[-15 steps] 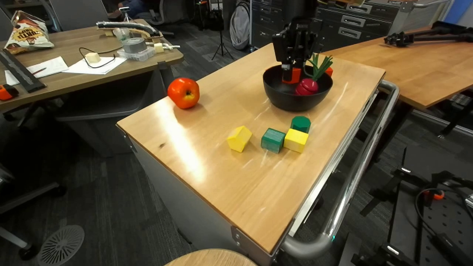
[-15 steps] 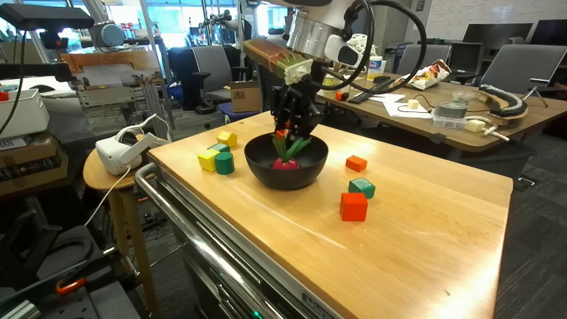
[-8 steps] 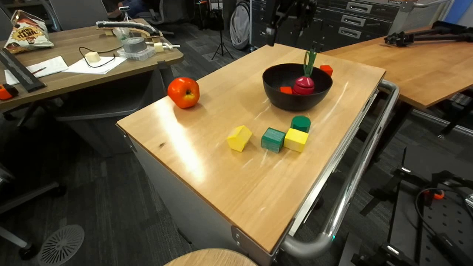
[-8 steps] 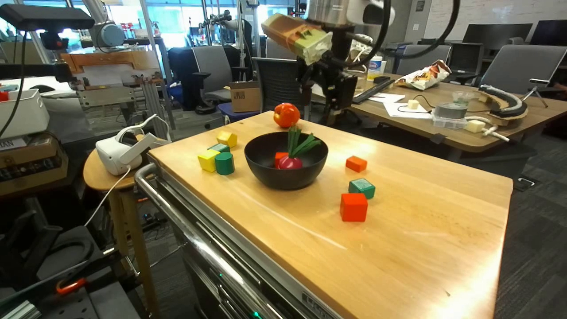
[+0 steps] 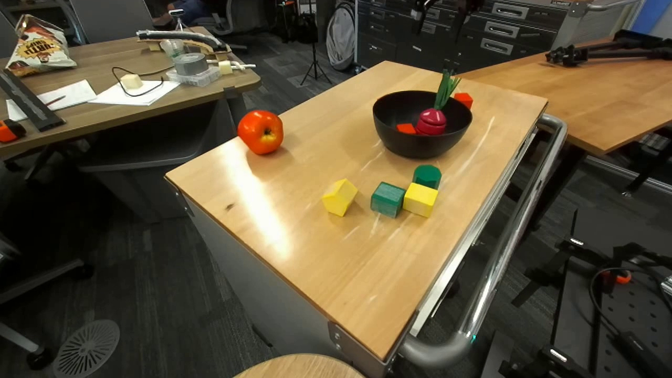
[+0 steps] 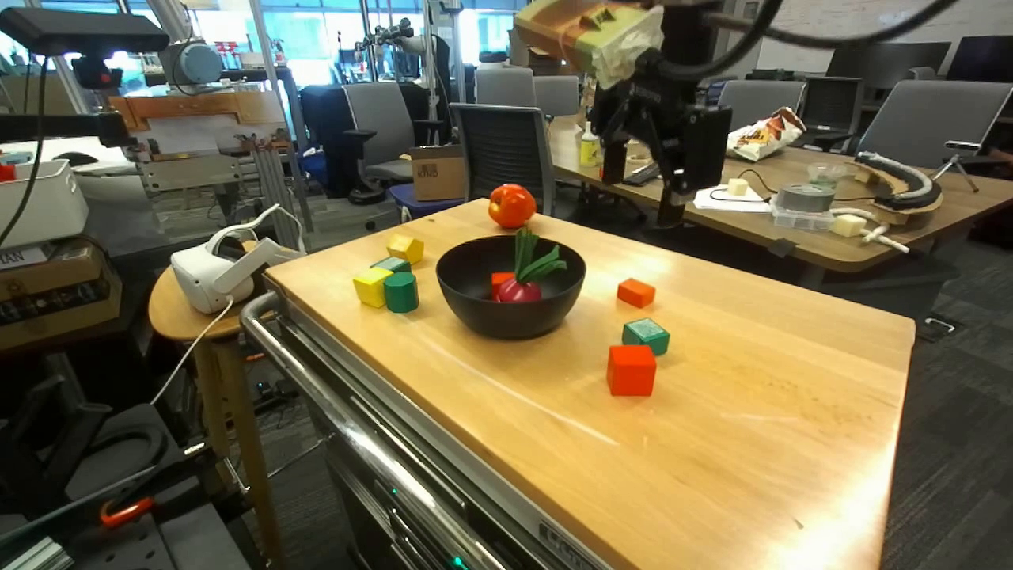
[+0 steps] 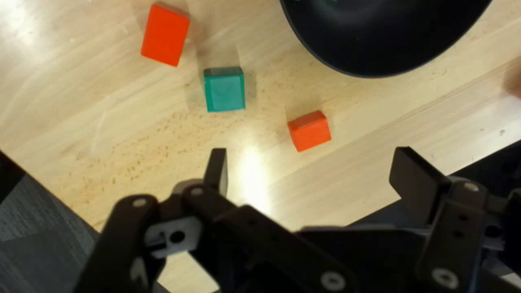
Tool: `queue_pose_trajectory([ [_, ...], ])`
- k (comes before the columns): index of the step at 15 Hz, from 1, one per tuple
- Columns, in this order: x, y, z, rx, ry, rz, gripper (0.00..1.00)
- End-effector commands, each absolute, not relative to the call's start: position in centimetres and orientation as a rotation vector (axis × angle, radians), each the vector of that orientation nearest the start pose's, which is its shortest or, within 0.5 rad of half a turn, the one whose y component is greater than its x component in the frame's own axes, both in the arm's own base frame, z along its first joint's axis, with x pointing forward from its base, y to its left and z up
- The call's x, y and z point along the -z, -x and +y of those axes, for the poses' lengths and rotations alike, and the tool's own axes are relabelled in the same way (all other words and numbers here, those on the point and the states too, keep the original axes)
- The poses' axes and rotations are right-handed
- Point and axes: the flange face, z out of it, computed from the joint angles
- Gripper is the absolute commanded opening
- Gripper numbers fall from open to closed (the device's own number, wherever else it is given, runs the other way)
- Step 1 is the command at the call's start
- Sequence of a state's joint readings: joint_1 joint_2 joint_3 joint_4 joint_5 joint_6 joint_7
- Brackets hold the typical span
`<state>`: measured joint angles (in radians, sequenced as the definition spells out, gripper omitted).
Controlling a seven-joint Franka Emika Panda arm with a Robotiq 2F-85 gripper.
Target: Put the beetroot and the blocks in the bowl then move the apple to the right
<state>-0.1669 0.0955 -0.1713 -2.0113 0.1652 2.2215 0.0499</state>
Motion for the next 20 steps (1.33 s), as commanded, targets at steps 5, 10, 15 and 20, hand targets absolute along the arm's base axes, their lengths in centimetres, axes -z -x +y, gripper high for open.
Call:
queue_pose_trajectory([
  [5, -37.9, -55.7, -17.9, 0.090, 2.843, 0.705, 1.00],
  [10, -38.4, -56.7, -20.1, 0.284, 3.092, 0.677, 1.00],
  [15, -35.6, -57.2, -21.7, 0.274, 3.144, 0.601, 1.00],
  [20, -32.1, -57.3, -23.0, 0.214, 3.133, 0.611, 1.00],
])
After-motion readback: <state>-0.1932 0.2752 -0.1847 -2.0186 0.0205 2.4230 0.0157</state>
